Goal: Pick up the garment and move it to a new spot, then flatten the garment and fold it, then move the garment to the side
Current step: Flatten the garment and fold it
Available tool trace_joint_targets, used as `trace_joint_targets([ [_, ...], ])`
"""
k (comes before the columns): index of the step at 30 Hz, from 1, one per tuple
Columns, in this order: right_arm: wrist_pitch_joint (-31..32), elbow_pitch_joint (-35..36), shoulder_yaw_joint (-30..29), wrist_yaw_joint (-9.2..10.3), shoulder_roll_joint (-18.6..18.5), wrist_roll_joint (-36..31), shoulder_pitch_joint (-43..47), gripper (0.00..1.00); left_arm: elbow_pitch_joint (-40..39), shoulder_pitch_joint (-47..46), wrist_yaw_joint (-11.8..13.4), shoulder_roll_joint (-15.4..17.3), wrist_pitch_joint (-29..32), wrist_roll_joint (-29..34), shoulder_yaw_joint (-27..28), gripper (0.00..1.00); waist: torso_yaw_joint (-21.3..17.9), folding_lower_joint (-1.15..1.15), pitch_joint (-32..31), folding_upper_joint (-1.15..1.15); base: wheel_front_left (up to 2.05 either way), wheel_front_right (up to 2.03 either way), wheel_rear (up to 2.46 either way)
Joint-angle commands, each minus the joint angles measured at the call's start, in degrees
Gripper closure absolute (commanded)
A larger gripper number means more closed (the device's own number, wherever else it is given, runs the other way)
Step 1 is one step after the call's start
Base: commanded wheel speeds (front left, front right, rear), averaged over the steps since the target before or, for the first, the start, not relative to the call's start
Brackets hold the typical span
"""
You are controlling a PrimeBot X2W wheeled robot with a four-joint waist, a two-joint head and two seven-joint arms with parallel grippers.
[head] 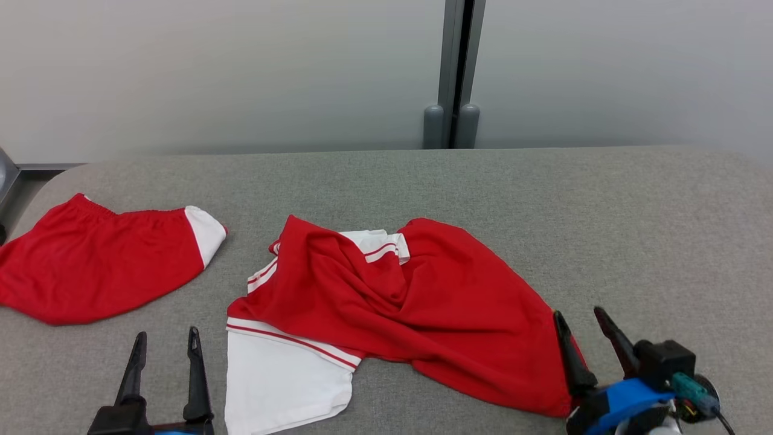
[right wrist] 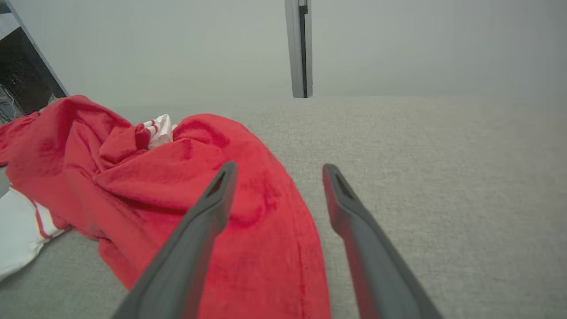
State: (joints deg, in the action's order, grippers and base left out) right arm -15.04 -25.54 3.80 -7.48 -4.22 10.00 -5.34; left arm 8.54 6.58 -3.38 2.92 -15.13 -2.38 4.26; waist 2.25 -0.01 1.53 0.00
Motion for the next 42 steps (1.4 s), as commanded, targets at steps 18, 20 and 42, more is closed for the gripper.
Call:
trace_joint_targets([
  [18,3.69,-29.29,12.77,-0.02,-4.90,1.04,-28.89,0.00,-0.47,-6.17,1.32,-0.02,-0.02,-2.14,-3.71,0.00,3.83,0.01,6.86,0.00,0.00,0.00,0.00],
  [20,4.48,-32.68,13.76,-0.02,-5.31,1.17,-30.94,0.00,-0.53,-6.62,1.47,-0.04,-0.01,-2.25,-4.06,0.00,4.16,0.01,7.62,0.00,0.00,0.00,0.00],
  [42,6.53,-44.67,20.72,-0.01,-10.88,12.78,-42.12,1.00,0.22,-9.36,1.75,-0.03,-0.01,-3.11,-5.05,0.00,5.50,0.01,9.83,0.00,0.00,0.00,0.00],
])
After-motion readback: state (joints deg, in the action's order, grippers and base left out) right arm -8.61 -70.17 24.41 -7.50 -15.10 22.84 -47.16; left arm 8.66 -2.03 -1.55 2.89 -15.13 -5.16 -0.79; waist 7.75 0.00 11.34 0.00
